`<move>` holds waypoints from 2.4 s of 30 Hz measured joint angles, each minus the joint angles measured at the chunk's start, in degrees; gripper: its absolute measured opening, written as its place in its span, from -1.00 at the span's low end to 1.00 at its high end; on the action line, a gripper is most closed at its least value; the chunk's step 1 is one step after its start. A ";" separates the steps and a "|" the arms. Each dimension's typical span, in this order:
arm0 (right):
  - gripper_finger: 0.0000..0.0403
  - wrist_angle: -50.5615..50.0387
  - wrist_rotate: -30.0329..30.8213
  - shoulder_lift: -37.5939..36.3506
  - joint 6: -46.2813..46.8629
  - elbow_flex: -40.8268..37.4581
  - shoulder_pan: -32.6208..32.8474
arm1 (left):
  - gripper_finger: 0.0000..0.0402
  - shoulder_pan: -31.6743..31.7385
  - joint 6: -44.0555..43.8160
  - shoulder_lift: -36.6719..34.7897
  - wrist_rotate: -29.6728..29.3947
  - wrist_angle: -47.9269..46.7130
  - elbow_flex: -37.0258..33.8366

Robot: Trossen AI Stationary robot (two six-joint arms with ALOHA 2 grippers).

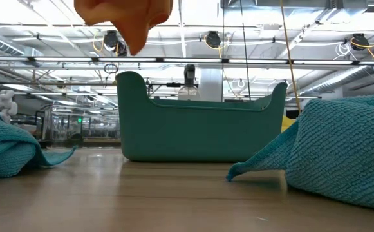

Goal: Sort microfiber towel by color & place in baskets
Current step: Put the top orange towel into the green bin

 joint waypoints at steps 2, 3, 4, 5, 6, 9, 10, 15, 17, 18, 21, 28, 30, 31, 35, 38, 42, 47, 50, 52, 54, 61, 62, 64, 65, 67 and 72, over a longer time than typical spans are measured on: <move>-0.89 -0.29 -0.23 -0.02 0.00 0.00 -0.27 | 0.61 0.00 2.40 1.19 -0.73 2.51 0.00; -0.88 -0.30 -0.24 -0.02 -0.01 0.00 -0.41 | 0.61 0.00 3.25 1.71 -1.76 3.59 0.00; -0.88 -0.29 -0.24 -0.02 -0.02 0.00 -0.51 | 0.61 0.08 4.07 2.19 -3.15 4.83 -0.02; -0.88 -0.26 -0.22 -0.02 -0.01 0.00 -0.59 | 0.61 0.37 4.61 2.63 -4.44 5.90 -0.02; -0.88 -0.28 -0.22 -0.03 0.00 0.00 -0.66 | 0.60 0.73 5.23 2.85 -4.49 5.93 -0.02; -0.87 -0.80 -0.32 -0.02 0.21 0.00 -0.63 | 0.45 1.60 6.87 3.48 -3.17 5.95 -0.02; -0.87 -0.91 -0.52 -0.02 0.47 -0.02 -0.61 | 0.36 1.91 7.01 3.63 -3.21 5.82 -0.02; -0.87 -2.01 -0.30 -0.02 0.72 -0.07 -0.61 | -0.39 3.28 7.12 3.57 -3.69 4.38 -0.02; -0.85 -2.46 -0.11 0.02 2.05 -0.09 -0.63 | -0.72 3.34 7.41 3.58 -4.02 3.94 -0.02; -0.83 -2.85 -0.22 0.02 3.80 -0.08 -0.65 | -0.82 3.32 7.59 3.59 -4.10 3.96 -0.02; -0.70 -5.32 -0.06 0.02 8.34 0.01 -0.71 | -0.83 3.43 8.72 3.72 -4.01 4.10 -0.02; -0.14 -13.34 0.47 -1.78 9.48 0.11 -0.18 | -0.81 4.80 12.71 0.99 0.23 3.93 -0.02; -0.01 -16.89 0.61 -3.17 9.81 0.09 0.40 | -0.81 6.45 13.63 -0.67 3.92 3.77 0.00; 0.04 -18.87 0.61 -4.03 10.74 0.09 0.71 | -0.81 7.40 14.27 -1.58 5.29 3.17 0.00; 0.17 -29.00 0.72 -7.94 17.93 0.09 1.91 | -0.81 13.57 14.82 -4.32 9.73 0.50 0.02; 0.19 -37.27 1.10 -9.45 25.22 0.09 2.76 | -0.81 19.50 13.92 -5.15 16.30 0.43 -0.24; 0.16 -44.03 5.62 -9.46 33.11 0.04 4.24 | -0.80 28.26 8.73 -4.47 26.59 -0.53 -1.40; 0.09 -47.13 9.95 -8.25 36.95 0.04 5.93 | -0.78 35.78 1.43 -3.09 34.15 -0.94 -4.45; 0.05 -47.06 11.25 -8.07 37.03 0.00 6.66 | -0.77 38.27 -0.68 -2.60 34.43 -1.17 -6.20; 0.02 -47.06 11.32 -8.07 37.02 0.00 6.84 | -0.77 39.17 -1.93 -2.58 35.07 -0.57 -7.08; -0.01 -47.03 11.36 -8.05 37.07 0.00 6.80 | -0.77 39.57 -3.28 -2.60 35.72 0.15 -7.58; -0.08 -46.15 11.37 -8.04 37.01 0.00 6.76 | -0.76 39.95 -5.89 -2.60 37.53 0.41 -7.96; -0.09 -46.15 11.37 -8.04 36.99 0.00 6.77 | -0.76 40.13 -7.03 -2.59 38.73 0.64 -7.96; -0.10 -46.16 11.37 -8.04 36.96 0.00 6.78 | -0.76 40.54 -8.16 -2.19 41.60 1.25 -7.96; -0.11 -46.15 11.37 -8.04 36.96 0.00 6.78 | -0.76 40.62 -8.20 -1.75 42.48 1.26 -7.96; -0.13 -46.14 11.37 -8.02 36.96 0.00 6.78 | -0.72 40.81 -9.05 -0.54 42.91 0.97 -7.98; -0.15 -46.12 11.36 -8.00 36.94 0.00 6.78 | -0.53 41.94 -11.16 1.66 42.86 1.04 -8.02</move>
